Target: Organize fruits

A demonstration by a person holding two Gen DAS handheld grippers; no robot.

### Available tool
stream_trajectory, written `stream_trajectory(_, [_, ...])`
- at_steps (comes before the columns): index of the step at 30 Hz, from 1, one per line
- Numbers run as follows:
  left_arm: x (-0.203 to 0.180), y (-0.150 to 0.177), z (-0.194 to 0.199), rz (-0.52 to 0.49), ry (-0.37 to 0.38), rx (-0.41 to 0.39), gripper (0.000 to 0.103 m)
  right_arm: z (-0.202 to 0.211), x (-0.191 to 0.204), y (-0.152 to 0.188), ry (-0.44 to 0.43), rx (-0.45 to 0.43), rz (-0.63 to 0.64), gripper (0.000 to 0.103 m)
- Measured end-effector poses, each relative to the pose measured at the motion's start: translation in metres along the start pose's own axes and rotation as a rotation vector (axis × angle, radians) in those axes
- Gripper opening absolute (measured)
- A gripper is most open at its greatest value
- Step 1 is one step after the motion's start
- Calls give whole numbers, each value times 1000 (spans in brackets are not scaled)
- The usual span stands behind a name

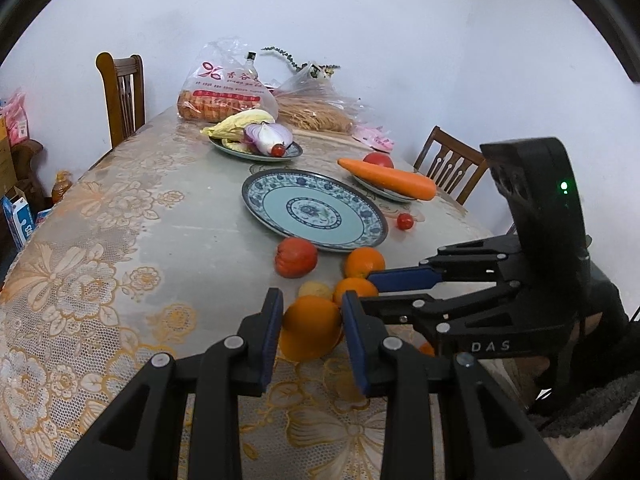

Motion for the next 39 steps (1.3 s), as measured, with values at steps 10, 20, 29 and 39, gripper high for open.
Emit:
stream_trajectory(10, [-17, -38, 10, -15, 17, -28, 32, 54, -3, -12, -59, -155, 8, 31])
stream_trajectory(20, [-51, -72, -71, -130, 60, 126, 32, 43, -77, -36, -7, -175, -63, 31])
stream_trajectory(29, [-36, -66, -115, -31, 127, 229, 29, 7, -98, -33, -48, -115, -124, 31])
stream_trajectory(39, [-24, -65, -126, 78, 172, 291, 35, 3, -90, -33, -54, -94, -61, 33])
Point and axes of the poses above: each gripper's, at about its wrist camera, not at the fingertips, and z roughly against the way its jaws point, x to its left, y to its underside, the point moved 9 cm from there along -z, roughly the way its jaws point, and after that the axes turned 8 degrees about -y, right-handed, at the moved point
